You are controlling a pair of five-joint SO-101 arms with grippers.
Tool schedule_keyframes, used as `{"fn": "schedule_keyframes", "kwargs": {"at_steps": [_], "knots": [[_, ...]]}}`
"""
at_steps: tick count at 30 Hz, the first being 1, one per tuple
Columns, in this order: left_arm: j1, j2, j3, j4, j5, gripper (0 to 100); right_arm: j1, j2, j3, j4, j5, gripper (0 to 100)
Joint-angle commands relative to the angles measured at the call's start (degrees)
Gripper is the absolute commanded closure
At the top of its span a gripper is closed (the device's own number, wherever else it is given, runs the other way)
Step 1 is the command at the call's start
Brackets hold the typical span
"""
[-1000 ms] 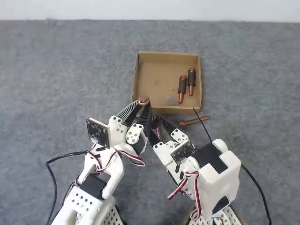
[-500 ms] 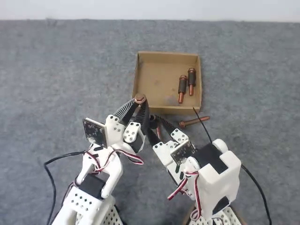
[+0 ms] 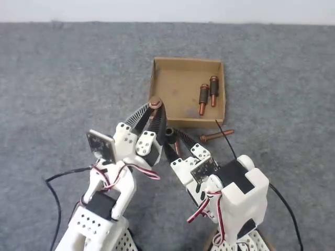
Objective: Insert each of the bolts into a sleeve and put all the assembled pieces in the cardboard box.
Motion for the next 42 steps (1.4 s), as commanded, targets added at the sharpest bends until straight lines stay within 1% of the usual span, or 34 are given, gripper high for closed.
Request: {"fn": "schedule_keyframes", "kwargs": {"at_steps": [1, 4, 6, 9, 14, 42], "knots": [[-0.09, 10.11, -10.24, 0.0, 0.26, 99, 0.75, -3.38, 2.11, -1.36, 0.62, 99.1], [0.0, 15.03, -12.88, 0.09, 0.26, 99, 0.84, -3.38, 2.11, -1.36, 0.62, 99.1], [0.0, 15.82, -12.7, 0.18, 0.26, 99, 0.84, -3.38, 2.11, -1.36, 0.7, 99.1], [0.18, 15.56, -11.03, 0.0, 0.35, 99, 0.92, -3.38, 2.11, -1.36, 0.62, 99.1], [2.73, 14.51, -7.69, -0.09, 0.35, 99, 0.92, -3.38, 2.11, -1.63, 0.62, 99.1], [2.55, 14.68, -3.82, -0.18, 0.35, 99, 2.33, -4.0, 2.37, -1.8, 0.53, 99.1]]}}
